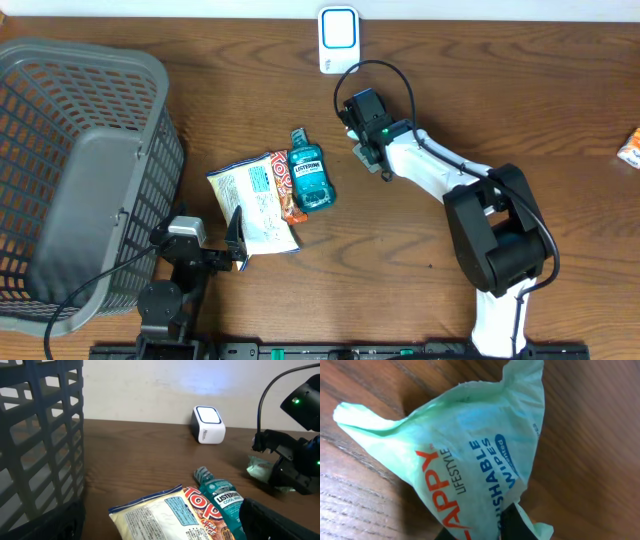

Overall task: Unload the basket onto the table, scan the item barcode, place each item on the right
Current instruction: 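Reach the right gripper to the mint-green wipes pack and grasp it, then lift the green wipes pack up to the white scanner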

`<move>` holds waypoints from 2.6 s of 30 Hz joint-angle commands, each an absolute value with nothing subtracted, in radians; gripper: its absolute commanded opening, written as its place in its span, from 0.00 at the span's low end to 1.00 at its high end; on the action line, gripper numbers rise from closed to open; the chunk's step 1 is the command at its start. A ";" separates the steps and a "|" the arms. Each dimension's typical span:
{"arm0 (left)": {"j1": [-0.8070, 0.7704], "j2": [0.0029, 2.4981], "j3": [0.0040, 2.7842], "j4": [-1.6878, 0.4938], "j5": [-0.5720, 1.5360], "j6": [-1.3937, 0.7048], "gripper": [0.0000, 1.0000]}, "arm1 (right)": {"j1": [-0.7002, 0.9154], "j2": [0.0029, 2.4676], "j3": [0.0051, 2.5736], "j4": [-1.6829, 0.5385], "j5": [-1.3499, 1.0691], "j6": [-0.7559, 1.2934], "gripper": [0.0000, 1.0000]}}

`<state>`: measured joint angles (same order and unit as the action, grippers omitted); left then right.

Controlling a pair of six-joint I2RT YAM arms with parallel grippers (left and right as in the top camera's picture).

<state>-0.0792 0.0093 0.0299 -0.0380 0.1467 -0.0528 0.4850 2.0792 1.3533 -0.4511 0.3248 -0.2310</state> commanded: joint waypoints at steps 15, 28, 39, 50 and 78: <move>-0.074 0.005 0.004 -0.055 0.145 -0.058 0.98 | 0.254 2.048 1.687 -1.189 -1.063 -0.370 0.01; -0.074 0.005 0.004 -0.055 0.145 -0.058 0.98 | 0.215 2.048 1.686 -1.607 -1.554 -0.331 0.02; -0.074 0.005 0.004 -0.055 0.145 -0.058 0.98 | 0.215 2.048 1.686 -1.702 -1.551 -0.145 0.01; -0.074 0.005 0.004 -0.055 0.145 -0.058 0.98 | 0.220 2.048 1.686 -1.356 -1.310 -0.225 0.01; -0.074 0.005 0.004 -0.055 0.145 -0.058 0.98 | 0.385 2.127 1.705 -0.149 -0.240 0.065 0.01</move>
